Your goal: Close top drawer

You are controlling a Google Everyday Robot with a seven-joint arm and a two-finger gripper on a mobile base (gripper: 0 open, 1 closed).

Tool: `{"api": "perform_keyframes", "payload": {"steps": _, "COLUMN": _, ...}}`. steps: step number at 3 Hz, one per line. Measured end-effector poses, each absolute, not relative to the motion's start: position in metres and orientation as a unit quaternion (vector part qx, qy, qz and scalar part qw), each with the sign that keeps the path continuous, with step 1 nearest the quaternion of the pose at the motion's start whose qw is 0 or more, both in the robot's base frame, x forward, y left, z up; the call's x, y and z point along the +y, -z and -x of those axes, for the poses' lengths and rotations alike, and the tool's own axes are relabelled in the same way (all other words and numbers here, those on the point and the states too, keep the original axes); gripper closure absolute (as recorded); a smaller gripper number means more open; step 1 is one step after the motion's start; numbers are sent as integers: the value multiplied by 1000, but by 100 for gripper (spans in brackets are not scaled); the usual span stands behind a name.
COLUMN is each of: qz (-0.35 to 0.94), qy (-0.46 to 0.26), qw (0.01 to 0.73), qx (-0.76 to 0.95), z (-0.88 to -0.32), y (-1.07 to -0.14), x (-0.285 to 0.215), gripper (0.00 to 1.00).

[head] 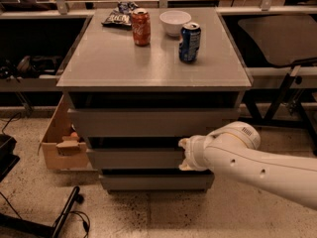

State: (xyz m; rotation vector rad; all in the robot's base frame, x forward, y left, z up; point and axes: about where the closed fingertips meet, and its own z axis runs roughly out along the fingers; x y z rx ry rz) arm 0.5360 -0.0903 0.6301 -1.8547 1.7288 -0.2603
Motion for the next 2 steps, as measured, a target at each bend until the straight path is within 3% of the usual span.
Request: {"api": "perform_keyframes", "payload": {"steps": 2, "qz": 690, "qy": 116, "qw": 246, "qx": 670, "z": -502, "y": -750, "x": -159, "gripper": 98}}
